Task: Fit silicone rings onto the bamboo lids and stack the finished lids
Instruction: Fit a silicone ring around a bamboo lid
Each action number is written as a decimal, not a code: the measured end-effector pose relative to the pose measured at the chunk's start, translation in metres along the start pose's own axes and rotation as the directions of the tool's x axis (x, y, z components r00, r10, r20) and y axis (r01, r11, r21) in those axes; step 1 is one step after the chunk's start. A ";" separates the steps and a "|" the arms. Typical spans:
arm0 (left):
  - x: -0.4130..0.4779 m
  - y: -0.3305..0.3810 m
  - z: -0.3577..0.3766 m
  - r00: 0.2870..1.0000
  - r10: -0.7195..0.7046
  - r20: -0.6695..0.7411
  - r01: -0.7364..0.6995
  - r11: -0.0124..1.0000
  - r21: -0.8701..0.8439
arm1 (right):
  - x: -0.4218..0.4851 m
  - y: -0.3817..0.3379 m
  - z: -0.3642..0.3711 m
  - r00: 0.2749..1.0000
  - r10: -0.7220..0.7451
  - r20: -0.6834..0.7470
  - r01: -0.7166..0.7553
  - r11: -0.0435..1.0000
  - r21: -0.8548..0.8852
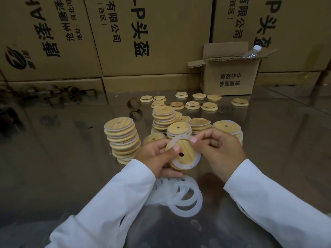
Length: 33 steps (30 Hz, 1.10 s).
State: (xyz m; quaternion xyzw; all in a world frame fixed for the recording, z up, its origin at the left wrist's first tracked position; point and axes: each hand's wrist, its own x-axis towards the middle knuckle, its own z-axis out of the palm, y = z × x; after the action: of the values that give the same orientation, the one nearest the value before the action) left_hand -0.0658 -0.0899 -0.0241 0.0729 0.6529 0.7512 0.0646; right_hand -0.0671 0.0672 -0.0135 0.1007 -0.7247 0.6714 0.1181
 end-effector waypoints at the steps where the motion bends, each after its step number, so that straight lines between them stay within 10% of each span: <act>1: 0.001 -0.001 0.000 1.000 0.000 0.004 0.000 1.000 0.000 | 0.000 0.000 0.000 1.000 -0.005 -0.002 0.005 1.000 -0.007; 33: 0.006 -0.003 0.002 0.961 0.258 -0.104 -0.269 0.956 -0.117 | -0.005 0.007 0.018 0.981 -0.125 -0.151 0.101 0.982 -0.157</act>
State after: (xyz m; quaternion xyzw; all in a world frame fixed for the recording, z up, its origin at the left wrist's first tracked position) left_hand -0.0709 -0.0862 -0.0265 0.1220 0.5892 0.7964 -0.0601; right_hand -0.0647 0.0496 -0.0227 0.0783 -0.7539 0.6136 0.2212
